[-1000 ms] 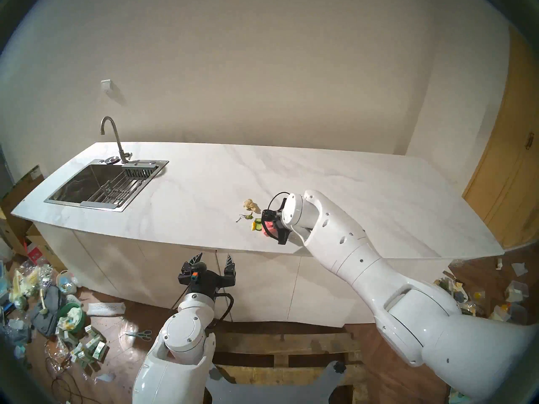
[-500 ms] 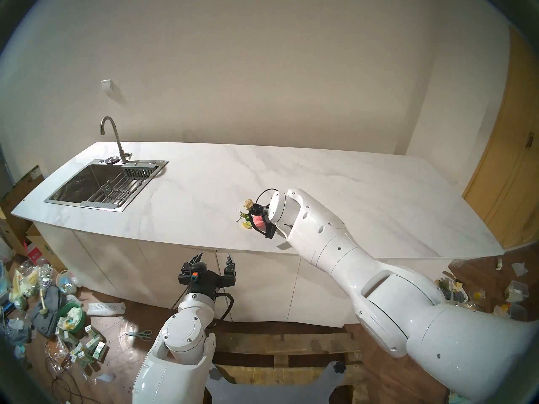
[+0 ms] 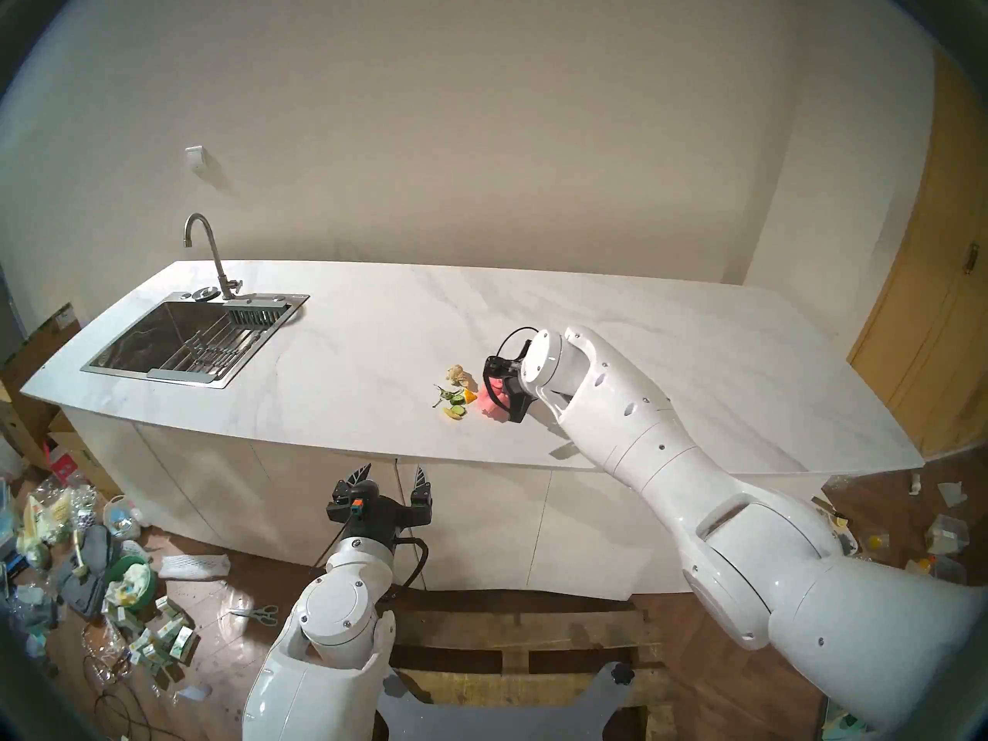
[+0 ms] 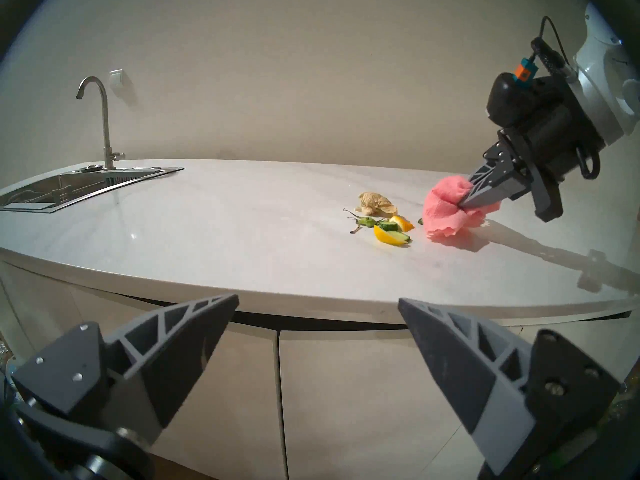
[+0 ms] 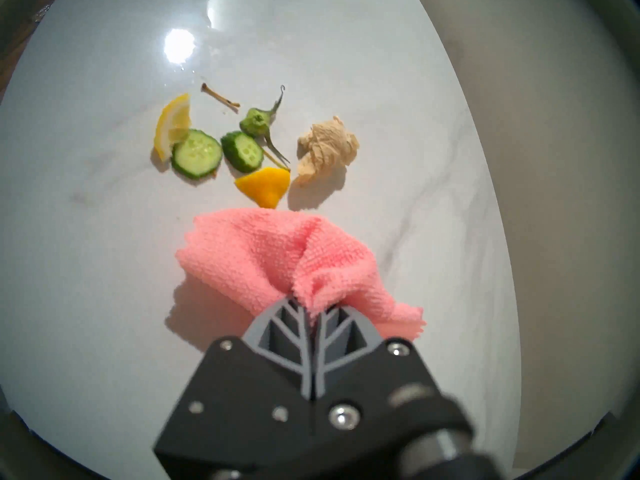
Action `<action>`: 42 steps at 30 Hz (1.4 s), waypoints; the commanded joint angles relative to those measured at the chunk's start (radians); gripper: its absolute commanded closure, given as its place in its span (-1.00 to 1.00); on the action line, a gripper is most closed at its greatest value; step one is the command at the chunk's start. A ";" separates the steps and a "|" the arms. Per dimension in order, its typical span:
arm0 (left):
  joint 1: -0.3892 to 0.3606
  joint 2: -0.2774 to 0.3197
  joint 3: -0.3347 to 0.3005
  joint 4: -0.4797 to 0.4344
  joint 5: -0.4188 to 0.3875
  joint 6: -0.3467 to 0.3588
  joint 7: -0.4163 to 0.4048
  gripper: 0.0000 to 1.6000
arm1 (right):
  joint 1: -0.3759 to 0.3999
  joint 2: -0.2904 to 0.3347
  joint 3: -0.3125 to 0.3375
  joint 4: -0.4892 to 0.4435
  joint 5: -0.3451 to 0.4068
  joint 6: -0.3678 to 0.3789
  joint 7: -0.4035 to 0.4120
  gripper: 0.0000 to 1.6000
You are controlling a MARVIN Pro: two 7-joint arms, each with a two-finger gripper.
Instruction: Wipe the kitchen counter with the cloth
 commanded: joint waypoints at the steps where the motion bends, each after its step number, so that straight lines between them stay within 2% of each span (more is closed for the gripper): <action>1: -0.008 0.000 0.002 -0.023 0.000 -0.007 -0.002 -1.00 | 0.021 0.119 0.069 -0.129 0.019 -0.003 0.046 1.00; 7: -0.008 0.000 0.002 -0.024 0.000 -0.007 -0.002 -1.00 | 0.007 0.183 0.119 -0.181 -0.022 -0.022 0.077 1.00; 9: -0.007 0.000 0.002 -0.025 0.000 -0.007 -0.002 -1.00 | -0.005 0.207 0.117 -0.206 -0.029 -0.031 0.082 1.00; 10: -0.007 0.000 0.002 -0.025 0.000 -0.007 -0.002 -1.00 | -0.015 0.238 0.101 -0.234 -0.020 -0.038 0.090 1.00; 11: -0.006 0.000 0.002 -0.026 0.000 -0.007 -0.002 -1.00 | -0.021 0.229 0.118 -0.227 -0.039 -0.049 0.091 1.00; 15: -0.005 0.001 0.002 -0.028 0.000 -0.007 -0.002 -1.00 | -0.065 0.270 0.080 -0.274 -0.088 -0.132 0.106 1.00; 16: -0.005 0.001 0.002 -0.029 -0.001 -0.007 -0.002 -1.00 | -0.080 0.291 0.068 -0.300 -0.056 -0.143 0.126 1.00; 18: -0.004 0.001 0.002 -0.030 -0.001 -0.007 -0.002 -1.00 | -0.132 0.272 0.098 -0.358 -0.005 -0.115 0.182 1.00; 20: -0.004 0.001 0.002 -0.029 -0.001 -0.007 -0.002 -1.00 | -0.132 0.253 0.097 -0.340 0.005 -0.110 0.194 1.00; 28: -0.005 0.001 0.002 -0.027 -0.001 -0.007 -0.002 -1.00 | -0.204 0.211 0.125 -0.446 0.075 -0.019 0.259 1.00; 32: -0.005 0.001 0.002 -0.028 -0.001 -0.007 -0.002 -1.00 | -0.237 0.189 0.140 -0.494 0.077 0.053 0.240 1.00; 37: -0.005 0.001 0.002 -0.029 -0.001 -0.007 -0.002 -1.00 | -0.278 0.151 0.130 -0.551 0.039 0.126 0.161 1.00; 42: -0.004 0.002 0.002 -0.030 -0.001 -0.007 -0.002 -1.00 | -0.283 0.106 0.126 -0.500 -0.040 0.165 0.077 1.00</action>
